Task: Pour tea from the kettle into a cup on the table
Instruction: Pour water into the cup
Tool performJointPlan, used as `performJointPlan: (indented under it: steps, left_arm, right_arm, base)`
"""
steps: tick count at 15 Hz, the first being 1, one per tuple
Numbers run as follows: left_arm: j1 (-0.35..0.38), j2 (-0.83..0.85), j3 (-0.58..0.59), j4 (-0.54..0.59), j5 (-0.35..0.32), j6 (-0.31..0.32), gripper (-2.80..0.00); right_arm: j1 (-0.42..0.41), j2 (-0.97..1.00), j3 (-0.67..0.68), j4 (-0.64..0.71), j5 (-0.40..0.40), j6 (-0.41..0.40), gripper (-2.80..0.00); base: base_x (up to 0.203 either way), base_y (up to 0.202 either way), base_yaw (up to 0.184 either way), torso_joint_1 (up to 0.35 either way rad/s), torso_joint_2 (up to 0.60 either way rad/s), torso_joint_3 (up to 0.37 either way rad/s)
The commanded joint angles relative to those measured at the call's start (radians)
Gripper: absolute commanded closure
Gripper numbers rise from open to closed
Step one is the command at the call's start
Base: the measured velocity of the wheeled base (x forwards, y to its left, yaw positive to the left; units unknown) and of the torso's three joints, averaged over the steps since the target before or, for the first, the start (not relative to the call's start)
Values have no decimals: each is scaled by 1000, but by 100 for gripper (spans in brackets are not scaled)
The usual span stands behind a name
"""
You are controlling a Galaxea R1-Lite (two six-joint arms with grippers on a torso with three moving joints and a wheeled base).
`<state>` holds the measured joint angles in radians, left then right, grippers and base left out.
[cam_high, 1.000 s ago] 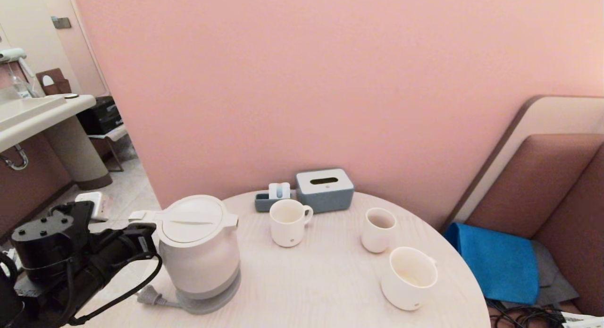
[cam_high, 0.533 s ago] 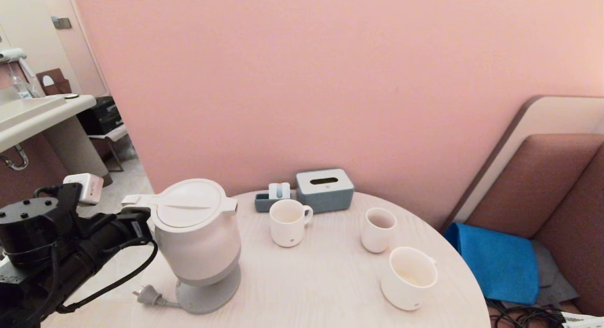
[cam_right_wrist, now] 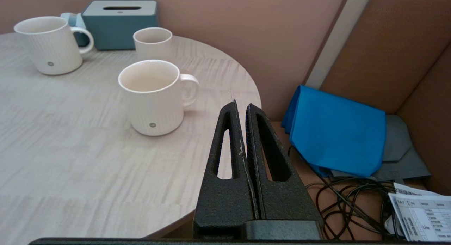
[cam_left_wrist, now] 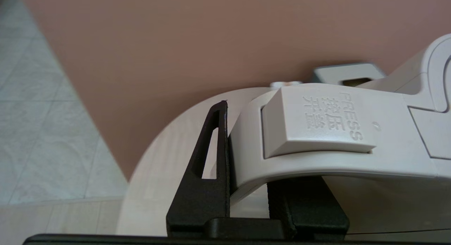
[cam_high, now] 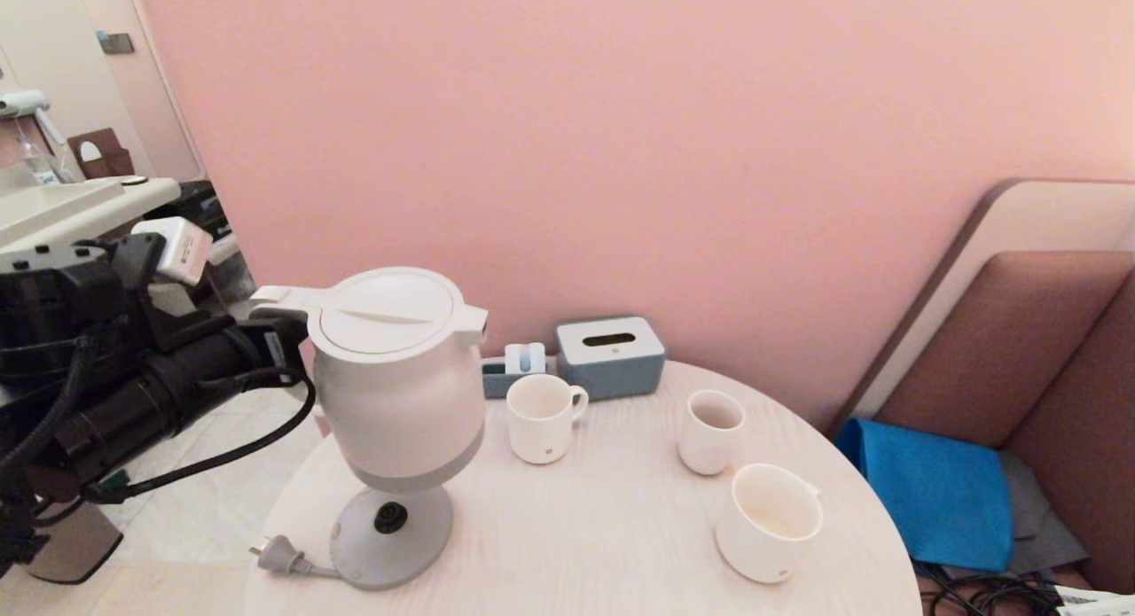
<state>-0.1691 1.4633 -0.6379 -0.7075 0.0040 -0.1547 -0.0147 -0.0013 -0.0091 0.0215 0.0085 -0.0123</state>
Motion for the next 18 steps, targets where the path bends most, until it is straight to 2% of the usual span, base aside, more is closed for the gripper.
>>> performJointPlan:
  steps: [1,4,10,14,18]
  left_arm:
    - [-65,-45,-70,75,25,0,0]
    - [-163,-42,-127,163,81,1,0]
    - [-332,50,-313,328,205,3,0]
    - [-429,160,-380,336,307,4,0]
    - [-514,227,-406,332,364,2,0]
  right_arm:
    - [0,1,0,0,1,-1,0]
    - [-1,1,0,0,1,0,0]
    - [-1,1,0,0,1,-1,0]
    - [1,1,0,0,1,-1,0]
    - [-1,1,0,0,1,-1,0]
  base:
    - [0,0,0,0,0,0]
    - [0,0,0,0,0,0]
    - [0,0,0,0,0,0]
    - [0,0,0,0,0,0]
    - [0,0,0,0,0,0]
